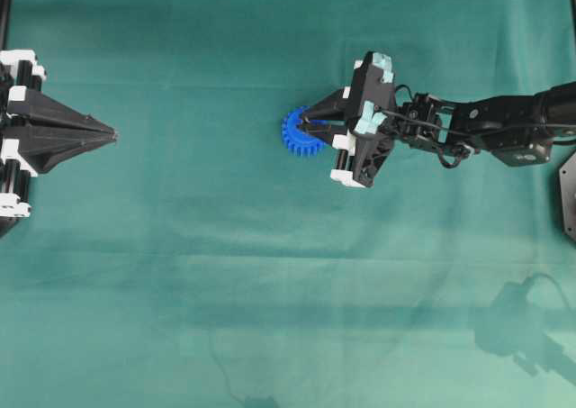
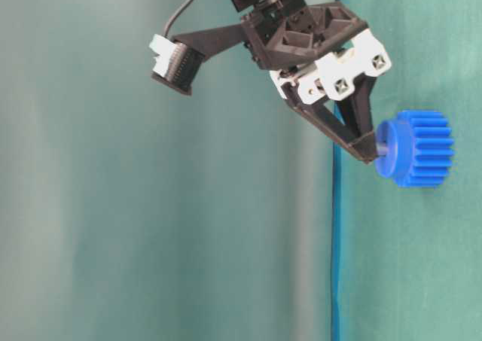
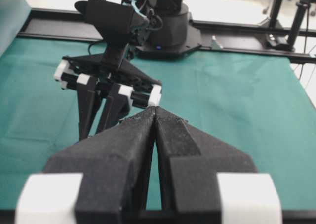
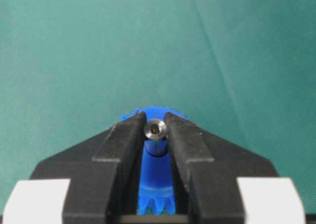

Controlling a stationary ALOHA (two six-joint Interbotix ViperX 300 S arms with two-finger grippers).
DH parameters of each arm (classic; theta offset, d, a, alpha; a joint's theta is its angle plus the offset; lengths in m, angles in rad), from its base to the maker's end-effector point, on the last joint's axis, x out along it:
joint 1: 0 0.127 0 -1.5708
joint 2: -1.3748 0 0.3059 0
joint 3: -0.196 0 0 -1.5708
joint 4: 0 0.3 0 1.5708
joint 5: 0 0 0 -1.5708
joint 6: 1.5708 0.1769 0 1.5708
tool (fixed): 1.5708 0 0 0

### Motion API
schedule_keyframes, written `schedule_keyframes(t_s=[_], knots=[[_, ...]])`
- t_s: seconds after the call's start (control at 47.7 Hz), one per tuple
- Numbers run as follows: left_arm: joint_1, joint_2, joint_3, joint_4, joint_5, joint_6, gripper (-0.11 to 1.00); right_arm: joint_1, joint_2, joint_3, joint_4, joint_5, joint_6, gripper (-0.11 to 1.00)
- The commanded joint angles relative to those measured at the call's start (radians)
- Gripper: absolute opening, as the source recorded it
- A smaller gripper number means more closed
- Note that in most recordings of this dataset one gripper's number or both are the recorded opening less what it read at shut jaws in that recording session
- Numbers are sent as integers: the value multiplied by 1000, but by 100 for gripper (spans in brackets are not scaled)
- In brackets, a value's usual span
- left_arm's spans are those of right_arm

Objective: Insert the shaft placed at a random location into the center hole of the small gear at another random location.
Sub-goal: 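Lower the shaft into the gear's center hole with the right gripper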

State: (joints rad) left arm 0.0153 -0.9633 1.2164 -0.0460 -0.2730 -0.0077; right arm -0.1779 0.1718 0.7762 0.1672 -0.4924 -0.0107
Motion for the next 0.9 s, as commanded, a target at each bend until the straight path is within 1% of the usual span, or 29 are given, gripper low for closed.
schedule_keyframes(t_s=[0.0, 0.65, 0.671, 0.713, 0.755, 0.776, 0.796, 0.88], knots=[[2, 9, -11, 0, -6, -2, 0, 3, -5, -18, 3, -17, 2, 15], [2, 9, -9, -2, -5, -2, 0, 2, 6, -17, 8, -20, 3, 16], [2, 9, -9, -2, -6, -2, 0, 2, 6, -17, 8, -20, 3, 18], [2, 9, -9, -2, -6, -2, 0, 3, 6, -18, 8, -18, 3, 28], [2, 9, -9, -2, -6, -2, 0, 3, 6, -18, 9, -17, 3, 41], [2, 9, -9, -2, -6, -2, 0, 3, 6, -17, 8, -15, 3, 49], [2, 9, -9, -2, -6, -2, 0, 3, 6, -18, 8, -15, 3, 55], [2, 9, -9, -2, -6, -2, 0, 3, 5, -18, 9, -15, 5, 77]])
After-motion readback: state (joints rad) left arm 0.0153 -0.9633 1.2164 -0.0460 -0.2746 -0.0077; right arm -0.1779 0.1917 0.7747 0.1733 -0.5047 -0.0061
